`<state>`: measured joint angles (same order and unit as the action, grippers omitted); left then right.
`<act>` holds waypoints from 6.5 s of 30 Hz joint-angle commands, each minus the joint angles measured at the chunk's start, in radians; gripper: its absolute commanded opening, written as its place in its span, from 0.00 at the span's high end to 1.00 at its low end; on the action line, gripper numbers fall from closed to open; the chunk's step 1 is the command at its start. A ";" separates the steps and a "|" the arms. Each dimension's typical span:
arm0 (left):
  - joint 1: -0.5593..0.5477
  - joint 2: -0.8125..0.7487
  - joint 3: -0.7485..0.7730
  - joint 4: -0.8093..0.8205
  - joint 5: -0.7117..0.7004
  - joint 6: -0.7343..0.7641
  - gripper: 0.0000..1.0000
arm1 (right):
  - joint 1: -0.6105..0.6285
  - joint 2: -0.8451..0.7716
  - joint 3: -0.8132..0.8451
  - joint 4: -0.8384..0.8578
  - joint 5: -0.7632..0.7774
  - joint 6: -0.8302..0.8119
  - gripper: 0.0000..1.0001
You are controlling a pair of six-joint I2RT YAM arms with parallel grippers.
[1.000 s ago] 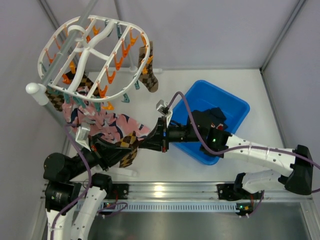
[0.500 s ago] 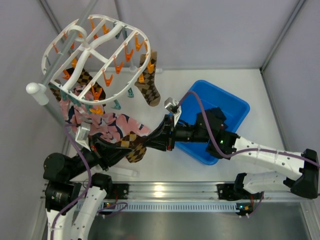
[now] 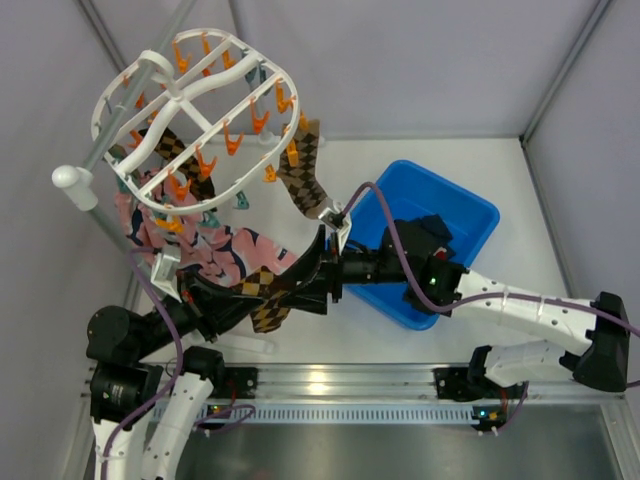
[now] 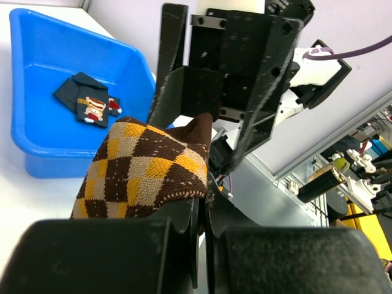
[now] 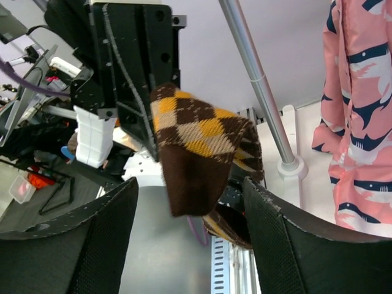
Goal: Remove the socks clipped to the hanger
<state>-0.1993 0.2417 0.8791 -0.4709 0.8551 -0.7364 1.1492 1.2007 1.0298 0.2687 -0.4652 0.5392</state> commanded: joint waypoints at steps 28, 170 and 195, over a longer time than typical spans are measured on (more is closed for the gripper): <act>-0.003 -0.016 -0.068 0.037 -0.018 0.009 0.02 | -0.189 -0.372 0.049 -0.740 0.969 -0.229 0.01; -0.008 -0.028 -0.008 0.035 0.093 0.005 1.00 | -0.375 0.340 0.684 -0.205 -0.149 -0.011 0.14; -0.008 -0.015 -0.057 0.037 -0.062 -0.080 1.00 | 0.079 0.074 -0.010 0.099 0.002 -0.047 0.18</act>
<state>-0.2050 0.2211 0.8139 -0.4713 0.7918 -0.7971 1.1912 1.2446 0.9524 0.2768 -0.4870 0.5163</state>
